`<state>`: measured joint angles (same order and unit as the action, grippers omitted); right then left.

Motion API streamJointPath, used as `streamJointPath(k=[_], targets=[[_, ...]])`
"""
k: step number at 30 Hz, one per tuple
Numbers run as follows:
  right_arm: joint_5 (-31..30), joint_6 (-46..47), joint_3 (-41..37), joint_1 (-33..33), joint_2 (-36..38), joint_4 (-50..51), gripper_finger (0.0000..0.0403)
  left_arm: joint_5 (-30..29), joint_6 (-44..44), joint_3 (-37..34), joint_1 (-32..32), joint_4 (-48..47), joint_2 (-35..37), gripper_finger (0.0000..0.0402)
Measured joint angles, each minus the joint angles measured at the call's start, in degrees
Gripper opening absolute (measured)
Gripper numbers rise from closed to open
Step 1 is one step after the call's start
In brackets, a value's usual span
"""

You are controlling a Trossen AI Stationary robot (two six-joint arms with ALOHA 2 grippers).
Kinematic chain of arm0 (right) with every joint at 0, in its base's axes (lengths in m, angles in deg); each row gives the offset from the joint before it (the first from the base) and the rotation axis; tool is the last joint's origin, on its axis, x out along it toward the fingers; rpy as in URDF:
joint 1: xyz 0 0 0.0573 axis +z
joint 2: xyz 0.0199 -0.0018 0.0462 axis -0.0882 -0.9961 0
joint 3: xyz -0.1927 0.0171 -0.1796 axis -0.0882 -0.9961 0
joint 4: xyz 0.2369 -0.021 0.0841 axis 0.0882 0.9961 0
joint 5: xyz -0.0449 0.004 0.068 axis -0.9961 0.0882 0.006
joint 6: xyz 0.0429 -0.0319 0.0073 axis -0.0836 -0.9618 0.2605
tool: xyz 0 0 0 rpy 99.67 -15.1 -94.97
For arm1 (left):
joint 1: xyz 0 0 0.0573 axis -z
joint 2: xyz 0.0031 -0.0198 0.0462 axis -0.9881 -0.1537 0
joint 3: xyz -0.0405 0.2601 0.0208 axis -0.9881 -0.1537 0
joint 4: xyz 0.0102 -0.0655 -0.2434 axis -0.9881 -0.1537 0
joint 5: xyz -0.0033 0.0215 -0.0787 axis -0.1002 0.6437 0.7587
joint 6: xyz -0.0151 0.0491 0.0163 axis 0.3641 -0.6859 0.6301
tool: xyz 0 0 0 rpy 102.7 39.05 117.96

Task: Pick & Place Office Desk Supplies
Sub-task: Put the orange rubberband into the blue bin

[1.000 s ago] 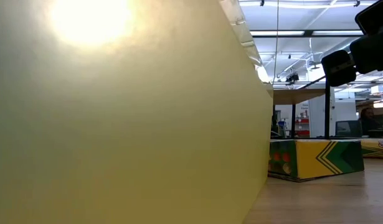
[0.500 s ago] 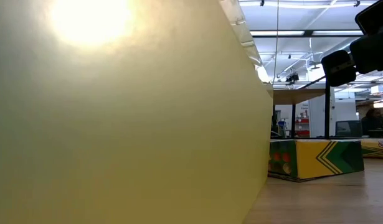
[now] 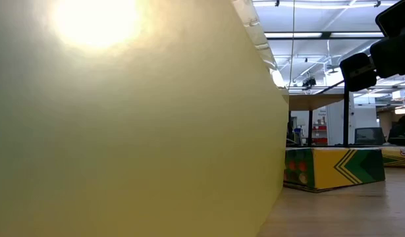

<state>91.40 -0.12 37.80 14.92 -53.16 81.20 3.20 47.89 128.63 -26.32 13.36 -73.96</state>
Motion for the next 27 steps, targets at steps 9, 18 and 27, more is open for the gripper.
streamJointPath(k=[9,18,27], targets=[[0.0,0.0,0.0,0.0,0.0,0.0,0.0008,5.7,2.3,0.0,-0.2,-0.5,0.1,0.0099],[0.0,0.0,0.0,0.0,0.0,0.0,0.0008,4.5,2.1,0.0,-1.1,-1.1,0.7,0.0099],[0.0,0.0,0.0,0.0,0.0,0.0,0.0008,3.4,-0.4,0.0,-2.4,-1.3,0.8,0.0099]])
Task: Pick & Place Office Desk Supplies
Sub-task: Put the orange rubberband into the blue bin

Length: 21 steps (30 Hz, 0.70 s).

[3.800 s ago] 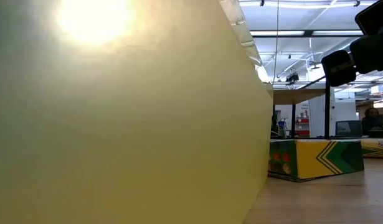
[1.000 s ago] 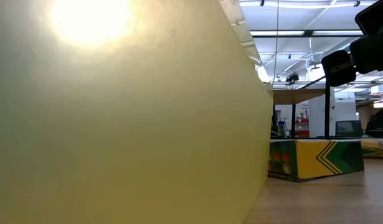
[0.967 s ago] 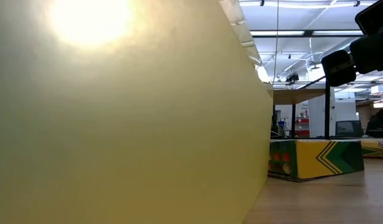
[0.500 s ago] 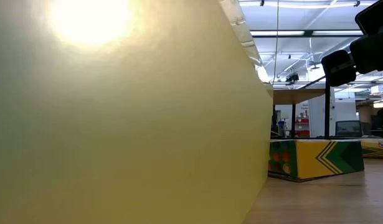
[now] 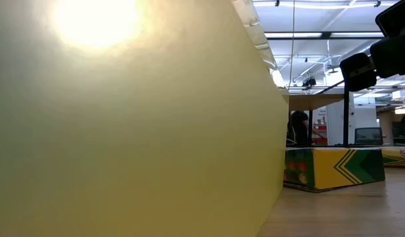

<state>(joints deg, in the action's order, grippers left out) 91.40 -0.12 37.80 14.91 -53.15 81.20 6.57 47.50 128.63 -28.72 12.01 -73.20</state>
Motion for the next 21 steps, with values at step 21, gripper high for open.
streamJointPath(k=[21], targets=[[0.0,0.0,0.0,0.0,0.0,0.0,0.0008,-2.3,-3.8,0.0,-2.3,-2.1,0.0,0.0099]])
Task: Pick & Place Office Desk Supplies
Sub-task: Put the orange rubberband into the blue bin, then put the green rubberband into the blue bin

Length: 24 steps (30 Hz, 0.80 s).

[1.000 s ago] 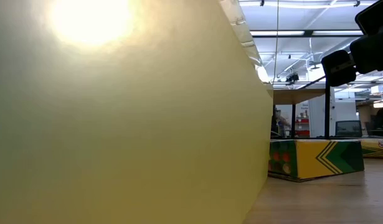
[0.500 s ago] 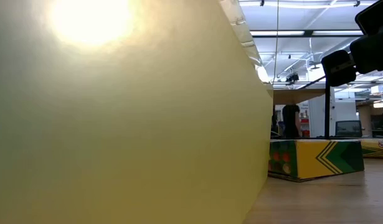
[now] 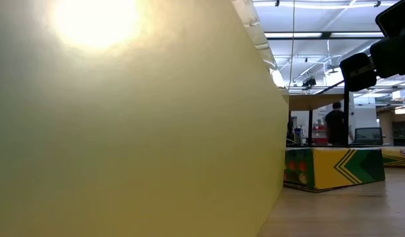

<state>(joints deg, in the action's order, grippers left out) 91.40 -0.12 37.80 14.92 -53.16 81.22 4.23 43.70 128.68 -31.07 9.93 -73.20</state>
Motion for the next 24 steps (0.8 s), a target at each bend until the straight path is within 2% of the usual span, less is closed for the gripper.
streamJointPath(k=[2,6,12,24], targets=[[0.0,0.0,0.0,0.0,0.0,0.0,0.0008,-1.6,-1.6,0.0,-0.4,0.1,0.0,0.0099],[0.0,0.0,0.0,0.0,0.0,0.0,0.0008,1.8,-2.4,0.0,-0.4,-0.9,0.0,0.0099],[0.0,0.0,0.0,0.0,0.0,0.0,0.0008,1.9,-2.5,0.0,-0.4,-2.0,0.0,0.0099],[0.0,0.0,0.0,0.0,0.0,0.0,0.0008,3.6,-3.0,0.0,-0.4,-11.8,0.0,0.0099]])
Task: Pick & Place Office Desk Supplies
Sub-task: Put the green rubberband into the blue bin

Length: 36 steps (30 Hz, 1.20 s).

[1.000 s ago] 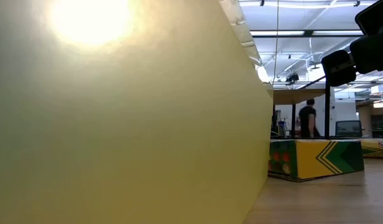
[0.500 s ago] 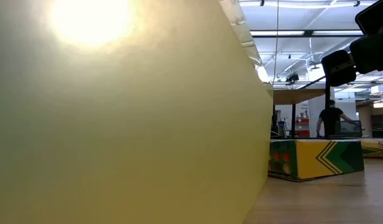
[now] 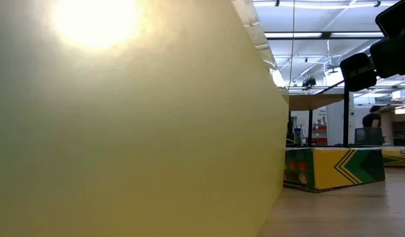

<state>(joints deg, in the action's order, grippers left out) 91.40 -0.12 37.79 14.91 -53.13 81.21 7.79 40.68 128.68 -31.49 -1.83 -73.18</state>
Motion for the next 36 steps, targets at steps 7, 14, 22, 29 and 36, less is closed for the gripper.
streamJointPath(k=[7,14,22,29,36], targets=[[0.0,0.0,0.0,0.0,0.0,0.0,0.0008,0.0,0.0,0.3,-0.1,-0.3,0.0,0.0099],[0.0,0.0,0.0,0.0,0.0,0.0,0.0008,-3.9,-1.4,3.4,-0.5,3.9,0.8,0.0099],[0.0,0.0,0.0,0.0,0.0,0.0,0.0008,-16.5,-12.6,4.9,-2.6,-1.1,3.7,0.0099],[0.0,0.0,0.0,0.0,0.0,0.0,0.0008,-24.6,-18.1,4.9,-5.6,-7.4,6.5,0.0099],[0.0,0.0,0.0,0.0,0.0,0.0,0.0008,-24.7,-20.2,4.9,-7.4,-7.1,7.6,0.0099]])
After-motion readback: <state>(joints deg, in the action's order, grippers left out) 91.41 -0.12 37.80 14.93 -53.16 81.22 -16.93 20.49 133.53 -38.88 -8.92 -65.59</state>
